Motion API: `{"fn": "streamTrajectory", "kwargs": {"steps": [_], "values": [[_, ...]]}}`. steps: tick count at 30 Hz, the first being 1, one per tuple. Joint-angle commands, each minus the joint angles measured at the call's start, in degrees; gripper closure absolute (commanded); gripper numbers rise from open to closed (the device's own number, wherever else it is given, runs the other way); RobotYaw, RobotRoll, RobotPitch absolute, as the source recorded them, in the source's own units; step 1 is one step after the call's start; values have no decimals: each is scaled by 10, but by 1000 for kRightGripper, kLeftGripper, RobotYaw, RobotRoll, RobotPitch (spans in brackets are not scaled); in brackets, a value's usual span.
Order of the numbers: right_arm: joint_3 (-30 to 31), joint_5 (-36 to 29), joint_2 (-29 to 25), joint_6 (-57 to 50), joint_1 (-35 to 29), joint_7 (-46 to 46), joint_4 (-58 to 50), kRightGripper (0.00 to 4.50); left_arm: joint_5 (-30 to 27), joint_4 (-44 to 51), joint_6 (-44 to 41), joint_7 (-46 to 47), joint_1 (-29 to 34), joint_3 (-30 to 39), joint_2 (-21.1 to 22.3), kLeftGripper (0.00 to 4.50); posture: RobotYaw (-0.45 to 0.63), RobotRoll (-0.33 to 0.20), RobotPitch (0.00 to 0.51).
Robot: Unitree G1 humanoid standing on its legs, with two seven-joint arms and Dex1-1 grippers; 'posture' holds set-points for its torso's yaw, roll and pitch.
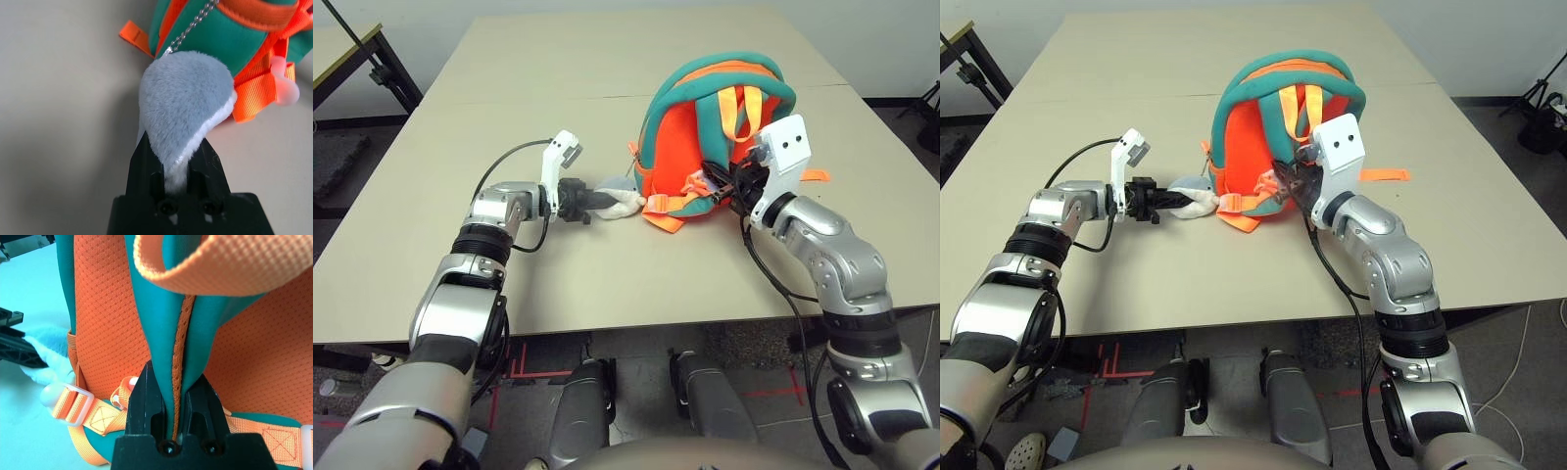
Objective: Put the pencil case into the backpack and zip it.
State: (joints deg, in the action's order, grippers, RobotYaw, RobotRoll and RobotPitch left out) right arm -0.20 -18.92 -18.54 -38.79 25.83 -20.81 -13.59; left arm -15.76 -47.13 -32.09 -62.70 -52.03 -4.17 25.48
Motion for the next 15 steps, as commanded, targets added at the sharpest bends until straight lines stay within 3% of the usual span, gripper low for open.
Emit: {"fn": "streamTrajectory", "kwargs": {"steps": [1,8,11,15], "values": [[13,-12,-9,-38,-2,-20,-4,3591,-18,52,-43,-4,-8,25,17,2815,-192,0,124],[1,-39,-42,-84,11,-60,-18,1060,-33,161,-106,-1,19,38,45,55,-184,0,120],[-7,-54,-73,-104,16,-87,-26,21,-40,202,-132,2,30,41,58,0,-183,0,119],[-33,-86,-134,-132,18,-132,-35,21,-47,237,-153,4,43,42,70,0,-183,0,118]]}}
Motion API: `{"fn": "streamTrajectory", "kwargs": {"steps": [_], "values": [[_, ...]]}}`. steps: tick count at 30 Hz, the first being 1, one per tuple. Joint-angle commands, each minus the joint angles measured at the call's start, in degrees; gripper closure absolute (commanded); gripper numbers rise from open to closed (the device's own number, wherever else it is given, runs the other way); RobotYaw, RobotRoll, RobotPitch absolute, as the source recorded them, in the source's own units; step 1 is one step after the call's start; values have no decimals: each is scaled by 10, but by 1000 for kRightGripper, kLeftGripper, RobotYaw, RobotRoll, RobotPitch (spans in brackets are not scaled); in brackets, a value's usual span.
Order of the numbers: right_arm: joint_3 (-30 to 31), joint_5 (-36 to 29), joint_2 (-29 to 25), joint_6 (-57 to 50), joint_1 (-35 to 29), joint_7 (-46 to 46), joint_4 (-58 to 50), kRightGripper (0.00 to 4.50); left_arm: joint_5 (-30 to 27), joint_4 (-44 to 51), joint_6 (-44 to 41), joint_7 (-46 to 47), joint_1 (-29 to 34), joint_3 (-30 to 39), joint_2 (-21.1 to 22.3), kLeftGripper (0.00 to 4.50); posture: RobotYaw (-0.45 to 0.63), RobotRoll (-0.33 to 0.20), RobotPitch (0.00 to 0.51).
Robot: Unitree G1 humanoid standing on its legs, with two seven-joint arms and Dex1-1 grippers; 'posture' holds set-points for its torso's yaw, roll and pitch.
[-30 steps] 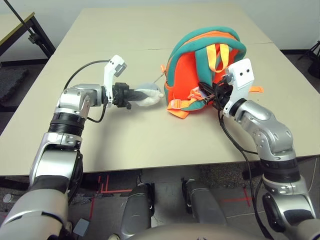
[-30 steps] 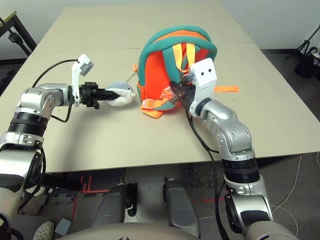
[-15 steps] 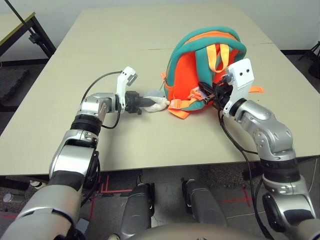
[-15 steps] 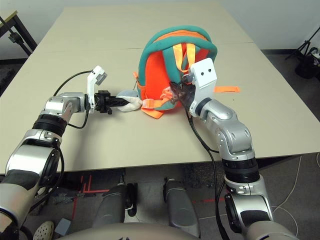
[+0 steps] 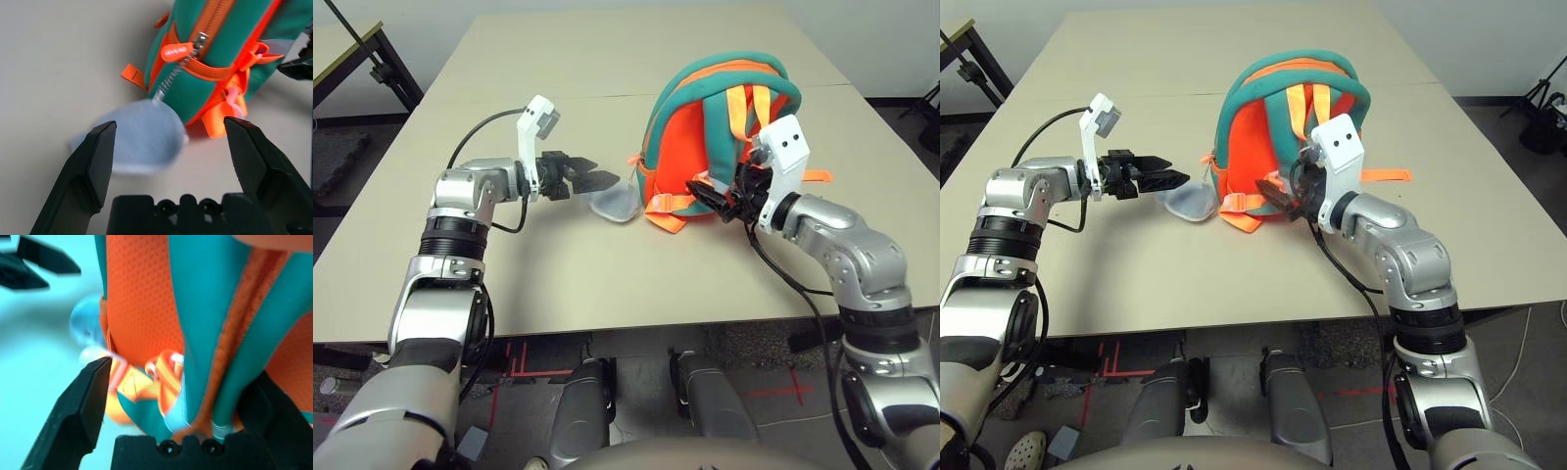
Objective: Put the pencil case into the backpack and zip it.
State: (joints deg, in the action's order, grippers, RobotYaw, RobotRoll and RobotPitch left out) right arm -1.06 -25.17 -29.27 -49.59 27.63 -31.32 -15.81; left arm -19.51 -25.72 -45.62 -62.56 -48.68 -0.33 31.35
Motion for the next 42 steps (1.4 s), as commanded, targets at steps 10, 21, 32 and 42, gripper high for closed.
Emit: {"fn": "streamTrajectory", "kwargs": {"steps": [10,21,32,42], "values": [[-129,-58,-137,-28,-17,-74,51,21,-20,47,-30,22,30,18,28,0,-190,0,119],[-209,-3,-97,68,-53,35,151,21,-26,39,29,136,70,105,14,0,-180,0,137],[-256,29,-47,254,-50,89,296,21,-19,-10,217,300,127,213,-20,0,-142,0,156],[-249,38,-34,351,-53,83,356,21,-12,-71,312,392,138,252,-16,0,-131,0,163]]}}
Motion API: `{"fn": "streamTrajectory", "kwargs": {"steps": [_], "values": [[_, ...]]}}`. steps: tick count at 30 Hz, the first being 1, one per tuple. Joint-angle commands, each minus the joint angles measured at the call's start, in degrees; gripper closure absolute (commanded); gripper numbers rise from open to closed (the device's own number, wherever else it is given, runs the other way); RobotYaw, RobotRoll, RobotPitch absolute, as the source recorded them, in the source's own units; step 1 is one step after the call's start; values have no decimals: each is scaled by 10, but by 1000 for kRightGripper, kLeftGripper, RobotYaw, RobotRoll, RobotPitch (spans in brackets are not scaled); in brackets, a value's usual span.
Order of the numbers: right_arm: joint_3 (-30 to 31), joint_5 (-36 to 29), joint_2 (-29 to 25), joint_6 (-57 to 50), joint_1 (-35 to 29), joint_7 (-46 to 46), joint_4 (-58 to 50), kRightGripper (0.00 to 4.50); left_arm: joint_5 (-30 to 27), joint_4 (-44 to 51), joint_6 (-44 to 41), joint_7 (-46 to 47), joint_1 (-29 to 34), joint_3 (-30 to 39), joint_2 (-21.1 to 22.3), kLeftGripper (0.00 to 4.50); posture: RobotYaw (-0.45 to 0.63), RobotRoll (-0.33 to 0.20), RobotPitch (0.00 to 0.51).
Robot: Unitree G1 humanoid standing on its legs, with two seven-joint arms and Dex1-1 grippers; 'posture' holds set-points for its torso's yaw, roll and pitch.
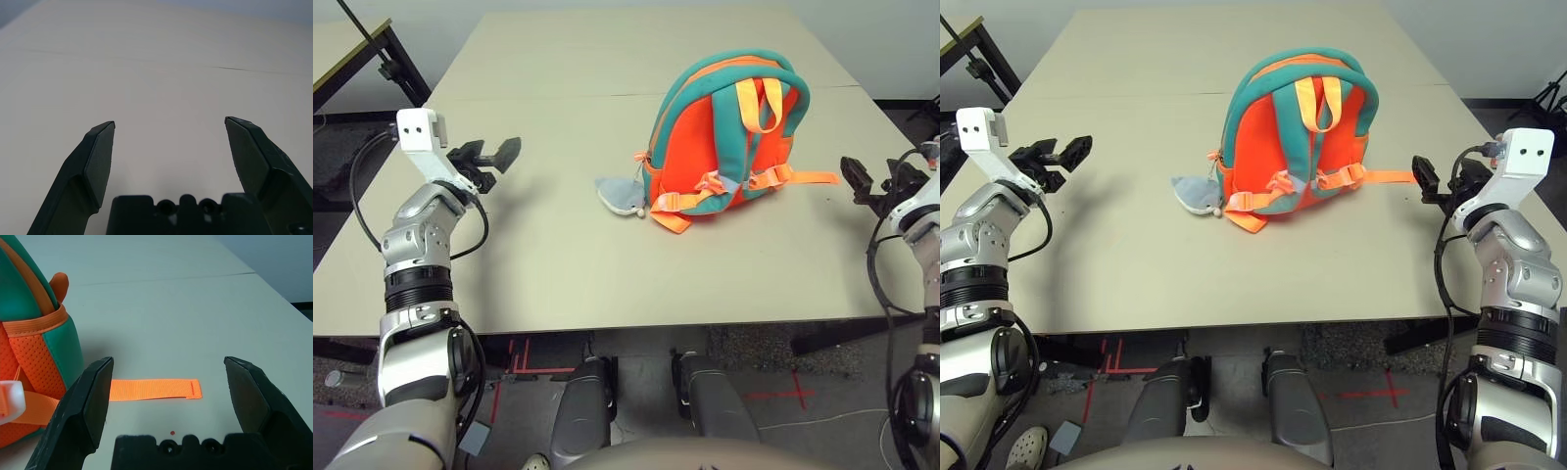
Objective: Put the pencil case into the backpack and zip it.
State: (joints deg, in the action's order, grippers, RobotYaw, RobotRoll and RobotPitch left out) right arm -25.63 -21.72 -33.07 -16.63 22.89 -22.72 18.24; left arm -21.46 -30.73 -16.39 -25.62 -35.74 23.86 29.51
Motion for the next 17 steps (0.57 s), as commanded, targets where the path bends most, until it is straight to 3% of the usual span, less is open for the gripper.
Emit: {"fn": "streamTrajectory", "kwargs": {"steps": [1,17], "values": [[-3,3,5,26,-6,-3,18,21,8,-25,23,25,8,10,3,0,-132,0,164],[-8,-5,15,47,-33,5,14,21,21,-103,79,27,-13,-8,7,0,-156,0,156]]}}
